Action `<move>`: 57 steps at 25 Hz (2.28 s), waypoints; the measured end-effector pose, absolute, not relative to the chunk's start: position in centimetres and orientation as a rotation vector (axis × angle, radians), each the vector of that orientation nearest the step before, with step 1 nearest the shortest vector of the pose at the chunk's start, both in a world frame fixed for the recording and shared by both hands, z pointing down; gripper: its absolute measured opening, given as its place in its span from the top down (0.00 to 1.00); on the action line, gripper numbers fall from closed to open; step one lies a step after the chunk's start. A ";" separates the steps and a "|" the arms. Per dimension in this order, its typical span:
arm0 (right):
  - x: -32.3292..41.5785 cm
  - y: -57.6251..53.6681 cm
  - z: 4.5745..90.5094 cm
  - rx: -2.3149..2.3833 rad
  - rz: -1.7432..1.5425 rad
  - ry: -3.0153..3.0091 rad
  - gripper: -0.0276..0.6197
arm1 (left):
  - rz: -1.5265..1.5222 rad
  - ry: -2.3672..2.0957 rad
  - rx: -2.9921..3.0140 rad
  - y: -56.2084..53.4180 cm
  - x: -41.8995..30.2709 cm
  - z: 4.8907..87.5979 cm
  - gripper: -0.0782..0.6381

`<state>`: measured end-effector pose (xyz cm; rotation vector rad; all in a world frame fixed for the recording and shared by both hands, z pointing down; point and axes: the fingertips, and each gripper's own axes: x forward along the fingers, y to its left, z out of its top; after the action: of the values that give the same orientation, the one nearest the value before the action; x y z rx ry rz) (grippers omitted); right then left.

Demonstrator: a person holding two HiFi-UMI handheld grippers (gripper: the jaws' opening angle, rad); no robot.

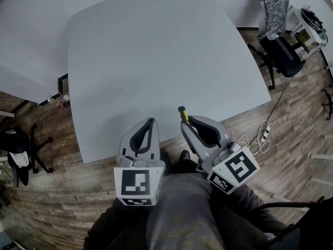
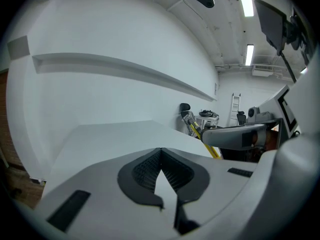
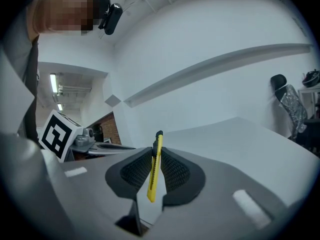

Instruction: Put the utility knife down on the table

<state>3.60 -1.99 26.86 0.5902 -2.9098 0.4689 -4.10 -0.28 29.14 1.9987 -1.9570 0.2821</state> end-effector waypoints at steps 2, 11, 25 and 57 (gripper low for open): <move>3.0 -2.6 26.6 0.590 0.468 -2.909 0.87 | 0.274 -1.959 1.992 -0.8 -4.7 29.1 0.89; 1.4 -6.5 26.9 0.573 0.486 -2.911 0.87 | 0.287 -1.966 1.959 -4.1 -6.3 29.5 0.89; 2.0 -13.1 27.0 0.458 0.557 -2.960 0.87 | 0.374 -2.043 1.882 -10.5 -5.7 29.2 0.89; -5.2 -21.5 29.6 0.352 0.573 -2.893 0.87 | 0.328 -2.041 1.767 -18.0 -11.9 32.4 0.89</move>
<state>-5.24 -21.48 29.57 0.3520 -2.8934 0.5727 -11.94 -17.97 32.44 1.7675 -2.0411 0.3280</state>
